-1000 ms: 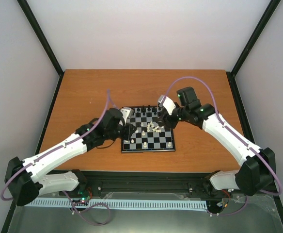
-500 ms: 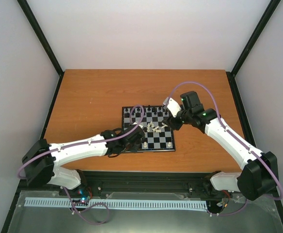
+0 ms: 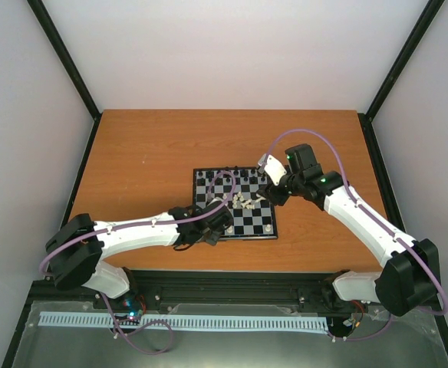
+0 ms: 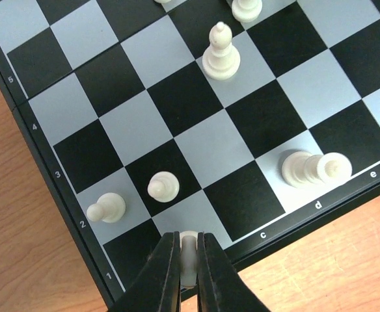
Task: Set up the chess pieces on the board
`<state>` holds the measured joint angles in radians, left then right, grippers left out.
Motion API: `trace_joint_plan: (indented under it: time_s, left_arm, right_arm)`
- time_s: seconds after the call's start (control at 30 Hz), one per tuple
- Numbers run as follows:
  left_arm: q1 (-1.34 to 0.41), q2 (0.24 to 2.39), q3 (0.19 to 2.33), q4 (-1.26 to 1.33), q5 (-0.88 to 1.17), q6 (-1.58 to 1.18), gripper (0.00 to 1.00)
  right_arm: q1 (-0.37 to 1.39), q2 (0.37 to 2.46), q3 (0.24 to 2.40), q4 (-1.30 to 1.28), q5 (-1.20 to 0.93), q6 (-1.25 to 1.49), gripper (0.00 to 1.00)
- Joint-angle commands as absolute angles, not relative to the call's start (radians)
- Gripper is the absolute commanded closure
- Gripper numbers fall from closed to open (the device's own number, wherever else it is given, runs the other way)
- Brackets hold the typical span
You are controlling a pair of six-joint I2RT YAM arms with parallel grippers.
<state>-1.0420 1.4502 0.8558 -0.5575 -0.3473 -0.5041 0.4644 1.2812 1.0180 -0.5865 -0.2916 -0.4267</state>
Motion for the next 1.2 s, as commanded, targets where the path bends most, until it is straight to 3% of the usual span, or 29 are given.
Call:
trace_joint_plan:
  time_s: [0.0,0.37,0.73,1.17]
  left_arm:
    - [-1.055,1.463,0.847,-0.55,-0.356,-0.532,0.99]
    - [-1.055,1.512,0.854,-0.534,-0.354,-0.537,0.98]
    - [-1.055,1.555,0.87,-0.547,-0.357,-0.548,0.9]
    - [-1.055,1.432,0.953,-0.628,-0.355,-0.516,0.72]
  right_arm:
    - [0.457,1.286,1.015,-0.575,-0.285,-0.438,0.42]
    - [0.457,1.282,1.014,-0.581,-0.285,-0.446,0.42]
    - [0.457,1.282,1.014,-0.585,-0.291,-0.449,0.42]
    - [0.456,1.284,1.014,-0.584,-0.285,-0.449,0.42]
